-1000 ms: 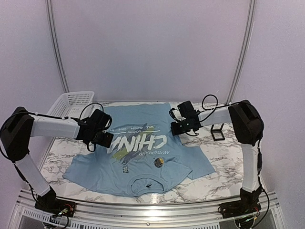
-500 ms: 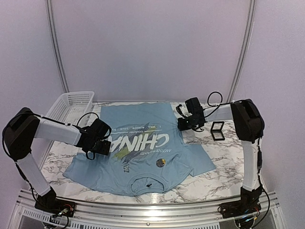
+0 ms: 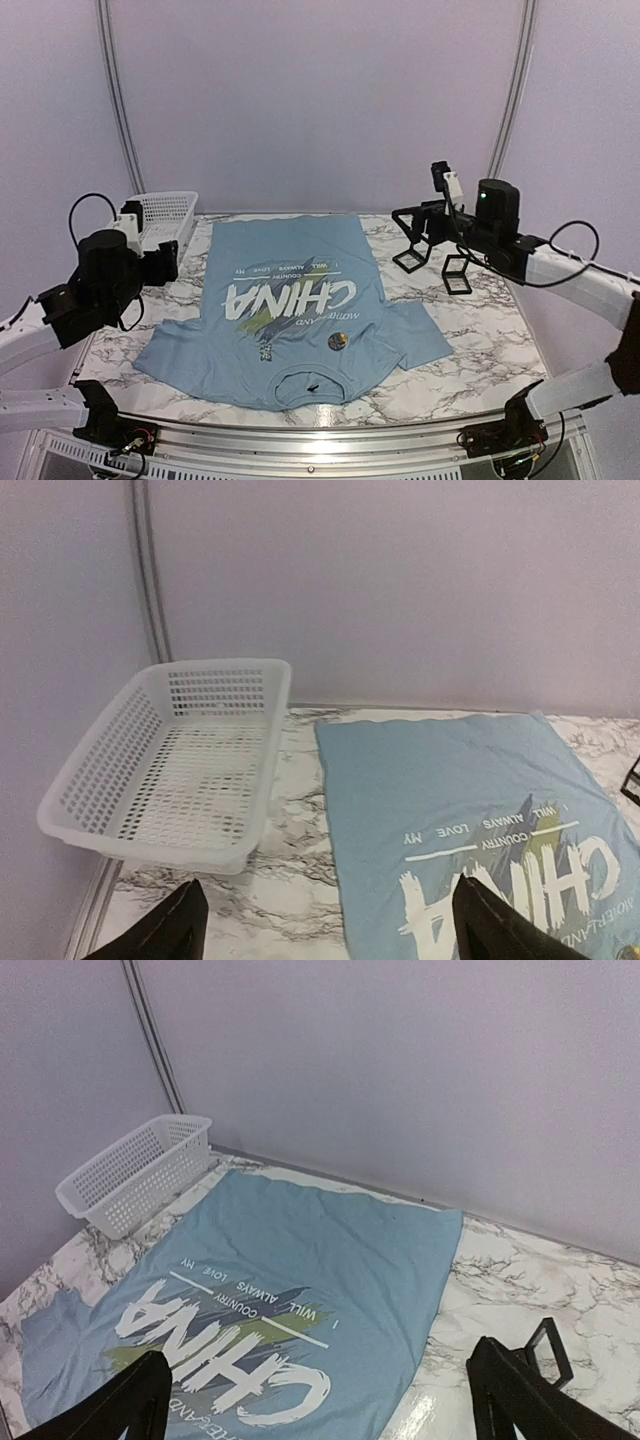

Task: Pin the brooch onto the clothing
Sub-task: Reset both arms

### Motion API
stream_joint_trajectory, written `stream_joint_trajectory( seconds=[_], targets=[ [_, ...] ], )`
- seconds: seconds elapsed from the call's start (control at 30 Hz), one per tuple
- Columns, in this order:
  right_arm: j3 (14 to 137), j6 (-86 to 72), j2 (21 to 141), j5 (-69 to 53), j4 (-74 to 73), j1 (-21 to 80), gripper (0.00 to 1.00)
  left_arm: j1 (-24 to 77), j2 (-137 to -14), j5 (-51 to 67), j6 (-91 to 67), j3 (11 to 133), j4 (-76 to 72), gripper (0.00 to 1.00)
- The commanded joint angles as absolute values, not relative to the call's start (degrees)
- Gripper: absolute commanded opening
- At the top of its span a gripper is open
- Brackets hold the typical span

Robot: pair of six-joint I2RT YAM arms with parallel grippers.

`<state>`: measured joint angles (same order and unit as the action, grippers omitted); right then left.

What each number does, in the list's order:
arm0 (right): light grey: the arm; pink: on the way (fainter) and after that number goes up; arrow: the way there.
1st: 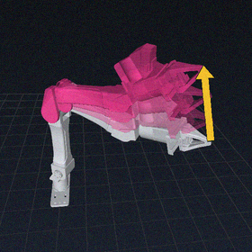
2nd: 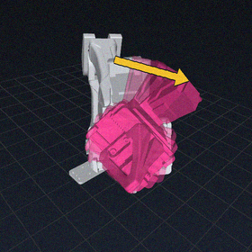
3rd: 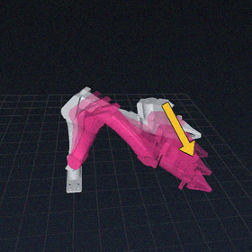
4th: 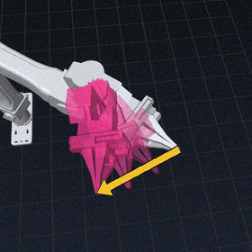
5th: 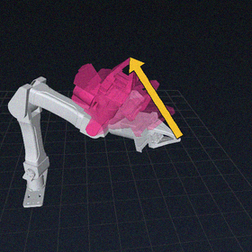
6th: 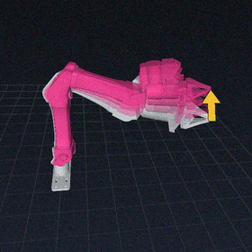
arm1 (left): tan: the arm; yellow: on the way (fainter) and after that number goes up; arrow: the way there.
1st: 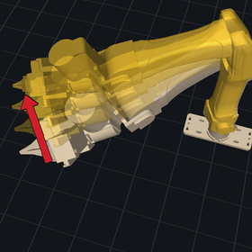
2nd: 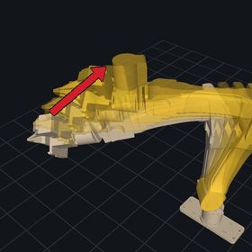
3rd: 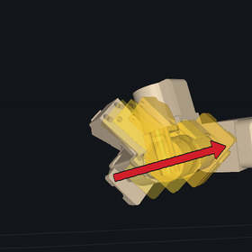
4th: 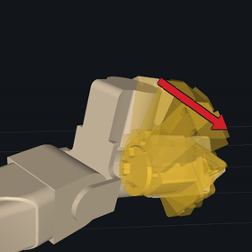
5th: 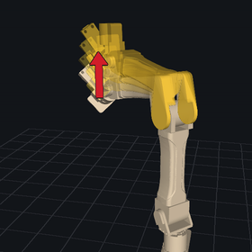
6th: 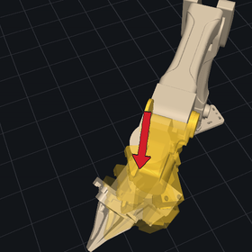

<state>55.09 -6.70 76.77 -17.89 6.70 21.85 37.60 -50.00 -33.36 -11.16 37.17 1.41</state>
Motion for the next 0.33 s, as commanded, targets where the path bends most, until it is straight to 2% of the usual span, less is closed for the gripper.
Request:
stream_joint_trajectory(
  seconds=[0.0, 0.1, 0.3],
  targets=[
    [42.13, -11.05, 67.23, -10.13, 9.42, 21.36, 0.98, 36.91, -39.22, -50.51, -9.38, 28.48, 0.90, 0.91],
    [33.02, -13.78, 59.41, -4.31, 10.81, 21.44, 0.99, 35.63, -33.83, -59.50, -11.44, 23.95, 1.09, 0.99],
    [19.68, -16.42, 47.40, 4.33, 13.93, 21.35, 0.99, 33.93, -31.90, -60.51, -18.01, 19.97, 1.10, 0.99]
  ],
)
